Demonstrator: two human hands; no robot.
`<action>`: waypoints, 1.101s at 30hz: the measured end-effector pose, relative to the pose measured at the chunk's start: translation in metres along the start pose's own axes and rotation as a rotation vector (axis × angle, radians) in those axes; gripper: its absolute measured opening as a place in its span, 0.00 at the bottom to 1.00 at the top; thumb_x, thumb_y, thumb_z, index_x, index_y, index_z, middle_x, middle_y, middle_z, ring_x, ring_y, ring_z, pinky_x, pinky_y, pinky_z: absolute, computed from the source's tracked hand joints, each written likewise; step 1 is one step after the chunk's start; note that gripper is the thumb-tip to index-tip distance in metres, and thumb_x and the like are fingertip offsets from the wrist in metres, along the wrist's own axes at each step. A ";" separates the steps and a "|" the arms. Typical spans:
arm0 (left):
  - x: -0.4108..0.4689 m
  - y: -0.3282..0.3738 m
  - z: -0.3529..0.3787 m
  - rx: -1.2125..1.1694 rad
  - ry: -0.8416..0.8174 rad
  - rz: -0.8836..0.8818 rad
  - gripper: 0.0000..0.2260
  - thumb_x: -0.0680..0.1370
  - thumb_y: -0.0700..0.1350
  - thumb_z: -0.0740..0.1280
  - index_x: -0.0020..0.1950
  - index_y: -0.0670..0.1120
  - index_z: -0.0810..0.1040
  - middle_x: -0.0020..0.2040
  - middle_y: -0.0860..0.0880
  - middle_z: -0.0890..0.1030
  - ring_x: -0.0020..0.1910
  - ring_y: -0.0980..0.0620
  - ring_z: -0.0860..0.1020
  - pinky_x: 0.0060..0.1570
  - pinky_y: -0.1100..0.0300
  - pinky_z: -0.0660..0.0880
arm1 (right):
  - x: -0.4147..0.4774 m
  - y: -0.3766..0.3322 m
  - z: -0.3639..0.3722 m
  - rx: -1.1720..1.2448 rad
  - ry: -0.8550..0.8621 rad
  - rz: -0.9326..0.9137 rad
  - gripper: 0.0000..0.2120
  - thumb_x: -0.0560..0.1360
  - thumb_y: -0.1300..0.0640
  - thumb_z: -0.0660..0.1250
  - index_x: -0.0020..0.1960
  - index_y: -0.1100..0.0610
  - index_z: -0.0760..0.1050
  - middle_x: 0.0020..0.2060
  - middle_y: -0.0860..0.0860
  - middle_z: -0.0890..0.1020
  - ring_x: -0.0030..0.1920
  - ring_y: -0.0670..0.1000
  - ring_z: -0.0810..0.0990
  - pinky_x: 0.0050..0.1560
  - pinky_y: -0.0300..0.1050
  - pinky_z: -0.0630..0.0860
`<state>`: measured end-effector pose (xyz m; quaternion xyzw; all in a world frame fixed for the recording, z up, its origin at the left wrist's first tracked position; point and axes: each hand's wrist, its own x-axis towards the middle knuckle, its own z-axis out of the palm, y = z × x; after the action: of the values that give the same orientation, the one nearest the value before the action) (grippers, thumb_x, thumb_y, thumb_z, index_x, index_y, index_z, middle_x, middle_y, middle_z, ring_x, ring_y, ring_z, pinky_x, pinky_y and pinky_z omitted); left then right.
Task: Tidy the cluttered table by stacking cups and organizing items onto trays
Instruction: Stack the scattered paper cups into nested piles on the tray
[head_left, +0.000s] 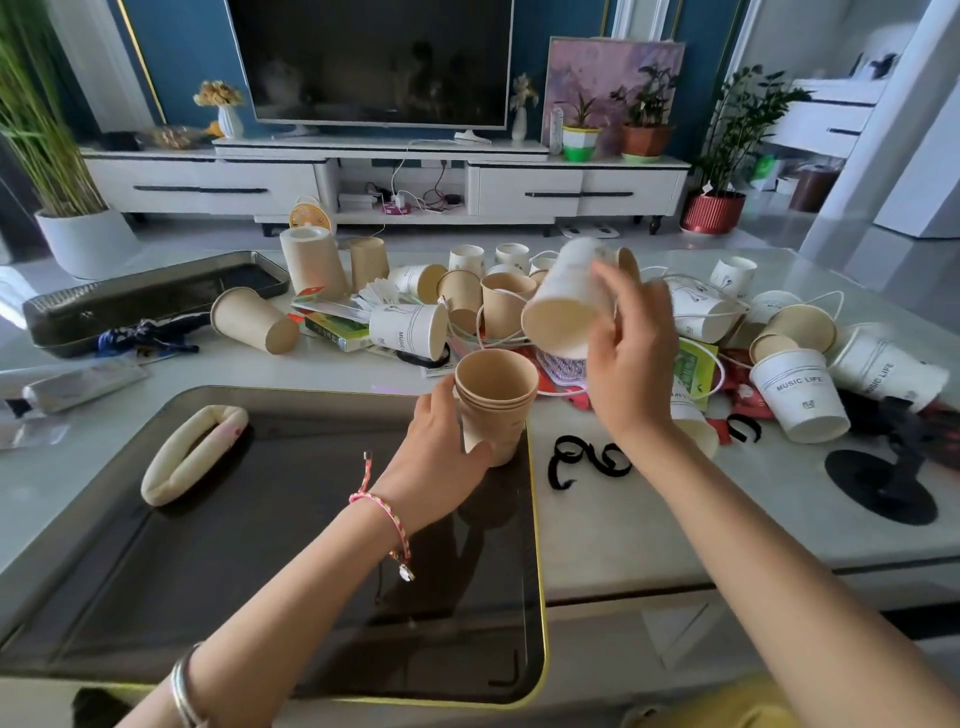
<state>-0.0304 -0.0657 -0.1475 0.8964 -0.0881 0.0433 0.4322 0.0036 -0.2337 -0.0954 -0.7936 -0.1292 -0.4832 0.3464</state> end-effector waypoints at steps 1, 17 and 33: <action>0.000 0.000 0.000 -0.004 0.000 0.001 0.31 0.75 0.43 0.65 0.74 0.49 0.52 0.70 0.47 0.62 0.68 0.49 0.65 0.61 0.64 0.60 | 0.008 -0.006 -0.001 0.094 0.027 0.138 0.15 0.70 0.69 0.59 0.55 0.64 0.77 0.46 0.62 0.75 0.48 0.54 0.74 0.46 0.33 0.69; -0.006 0.003 0.008 -0.018 -0.031 -0.012 0.28 0.76 0.46 0.65 0.72 0.48 0.57 0.66 0.47 0.67 0.65 0.49 0.69 0.66 0.54 0.67 | 0.001 -0.015 0.044 -0.168 -0.819 0.469 0.24 0.75 0.58 0.56 0.71 0.53 0.65 0.68 0.60 0.66 0.68 0.61 0.63 0.68 0.51 0.61; -0.001 0.012 0.014 -0.038 -0.021 -0.145 0.30 0.76 0.47 0.66 0.73 0.46 0.54 0.69 0.43 0.61 0.64 0.42 0.70 0.62 0.52 0.68 | -0.015 0.090 -0.079 -0.243 -0.767 0.479 0.24 0.73 0.70 0.59 0.67 0.56 0.71 0.66 0.56 0.72 0.66 0.54 0.69 0.59 0.37 0.62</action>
<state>-0.0336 -0.0838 -0.1469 0.8924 -0.0280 0.0009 0.4503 -0.0090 -0.3506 -0.1235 -0.9572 -0.0036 -0.0732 0.2801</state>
